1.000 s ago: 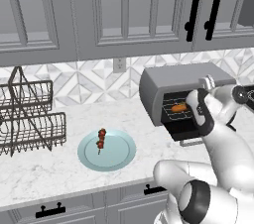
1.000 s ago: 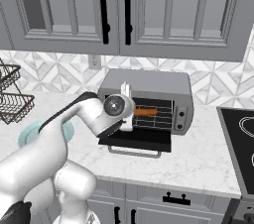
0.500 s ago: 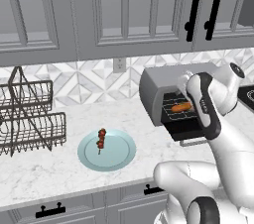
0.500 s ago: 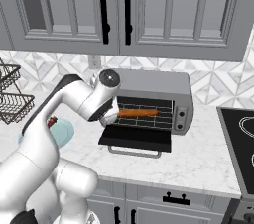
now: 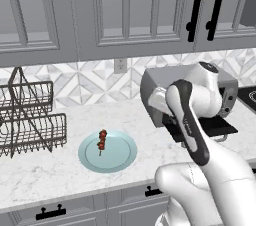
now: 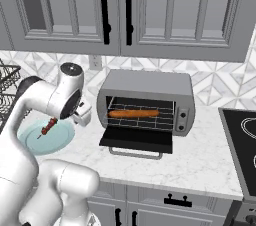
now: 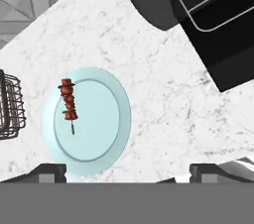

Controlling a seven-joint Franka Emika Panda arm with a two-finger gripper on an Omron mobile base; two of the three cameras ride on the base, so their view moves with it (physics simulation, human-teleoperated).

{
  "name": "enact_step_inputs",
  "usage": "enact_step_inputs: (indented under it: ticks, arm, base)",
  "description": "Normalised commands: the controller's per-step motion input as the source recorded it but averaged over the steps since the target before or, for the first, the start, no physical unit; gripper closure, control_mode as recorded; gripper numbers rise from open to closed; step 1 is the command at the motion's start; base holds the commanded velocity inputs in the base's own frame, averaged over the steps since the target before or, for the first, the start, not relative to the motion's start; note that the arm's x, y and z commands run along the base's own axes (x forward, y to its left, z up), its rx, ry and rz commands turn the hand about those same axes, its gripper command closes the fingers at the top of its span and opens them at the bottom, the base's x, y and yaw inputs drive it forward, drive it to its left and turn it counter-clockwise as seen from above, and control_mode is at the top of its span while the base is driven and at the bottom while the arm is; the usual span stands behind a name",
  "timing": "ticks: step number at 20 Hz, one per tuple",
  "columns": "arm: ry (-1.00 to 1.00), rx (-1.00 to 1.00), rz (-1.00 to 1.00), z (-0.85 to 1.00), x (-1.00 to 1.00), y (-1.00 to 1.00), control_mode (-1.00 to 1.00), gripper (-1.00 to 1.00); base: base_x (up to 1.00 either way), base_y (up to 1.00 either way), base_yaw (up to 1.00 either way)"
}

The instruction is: Pick up the kebab skewer and baguette bread, and place them inside the toaster oven. Close the toaster oven door and start by setting the timer.

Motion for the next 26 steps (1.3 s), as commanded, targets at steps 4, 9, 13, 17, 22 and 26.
enact_step_inputs:
  ticks: [4, 9, 13, 17, 22, 26]
  arm:
    - [0.08, -0.21, 0.24, -0.28, 0.23, 1.0, -1.0, -1.0]
    - [0.11, -0.17, 0.04, -0.25, 0.57, 0.97, -1.0, -1.0]
    - [0.19, -0.09, 0.0, -0.2, 0.59, 0.7, -1.0, -1.0]
    - [0.16, -0.03, 0.0, -0.15, 0.46, 0.46, -1.0, -1.0]
    - [0.1, -0.08, 0.0, -0.42, 0.5, 0.27, -1.0, -1.0]
    - [0.02, -0.12, 0.0, -0.63, 0.35, 0.28, -1.0, -1.0]
  base:
    - [0.0, 0.0, 0.0]
    - [0.0, 0.0, 0.0]
    - [0.0, 0.0, 0.0]
    - [0.0, 0.0, 0.0]
    - [0.0, 0.0, 0.0]
    - [0.0, 0.0, 0.0]
